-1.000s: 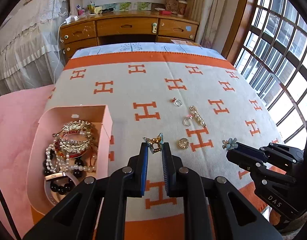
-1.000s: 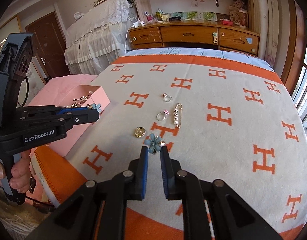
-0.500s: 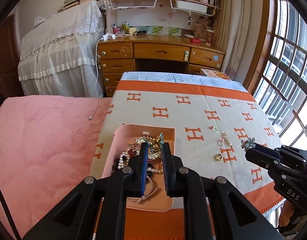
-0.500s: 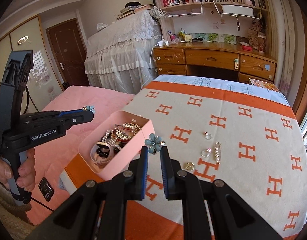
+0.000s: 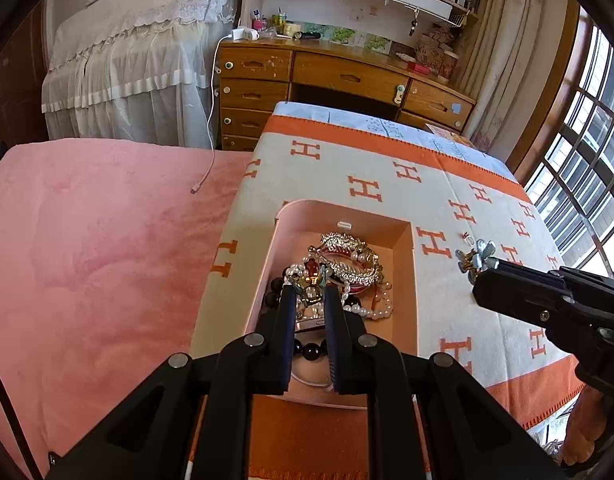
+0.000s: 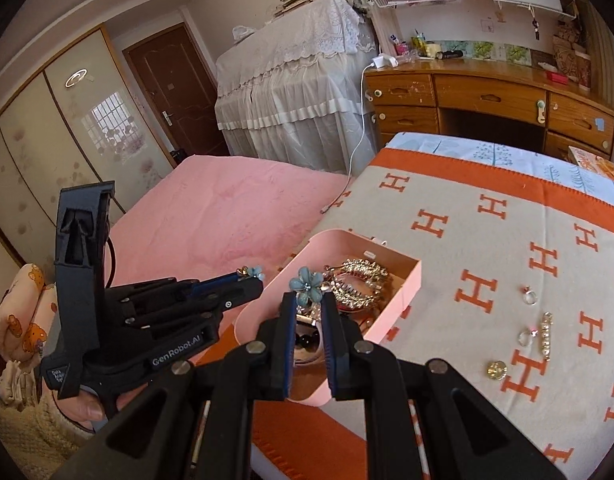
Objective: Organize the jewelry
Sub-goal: 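Carry both brooches into the pink box and open both tools, then withdraw both tools from the box toward the pearl safety pin and coin pendant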
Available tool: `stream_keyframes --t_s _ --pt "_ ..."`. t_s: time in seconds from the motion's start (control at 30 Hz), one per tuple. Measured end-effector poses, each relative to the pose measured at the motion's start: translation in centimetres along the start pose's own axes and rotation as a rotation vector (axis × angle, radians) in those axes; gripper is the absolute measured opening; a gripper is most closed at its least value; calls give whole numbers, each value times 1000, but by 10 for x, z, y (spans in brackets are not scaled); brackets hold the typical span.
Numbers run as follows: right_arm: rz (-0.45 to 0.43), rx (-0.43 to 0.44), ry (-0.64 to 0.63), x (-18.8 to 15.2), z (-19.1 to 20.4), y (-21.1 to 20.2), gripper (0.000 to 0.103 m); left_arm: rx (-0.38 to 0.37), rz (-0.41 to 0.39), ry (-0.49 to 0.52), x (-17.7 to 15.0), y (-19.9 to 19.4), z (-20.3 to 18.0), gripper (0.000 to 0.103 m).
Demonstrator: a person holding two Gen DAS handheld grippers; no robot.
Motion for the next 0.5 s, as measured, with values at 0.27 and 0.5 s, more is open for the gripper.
stream_keyframes --t_s 0.27,0.5 --pt "100 -21 0 -17 1 40 13 -32 58 5 -15 27 -1 12" --pt "103 -100 -64 -26 5 47 13 -39 45 30 -18 28 -1 29"
Point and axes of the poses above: each gripper's, at about its wrist camera, not at the fingertips, and y roughly the way its jaws point, z to its left, x to its top, the point moved 8 cm from there along y, roughly the way its jaws point, and after that the axes turned 2 degrees about -y, right-handed, at the moved point
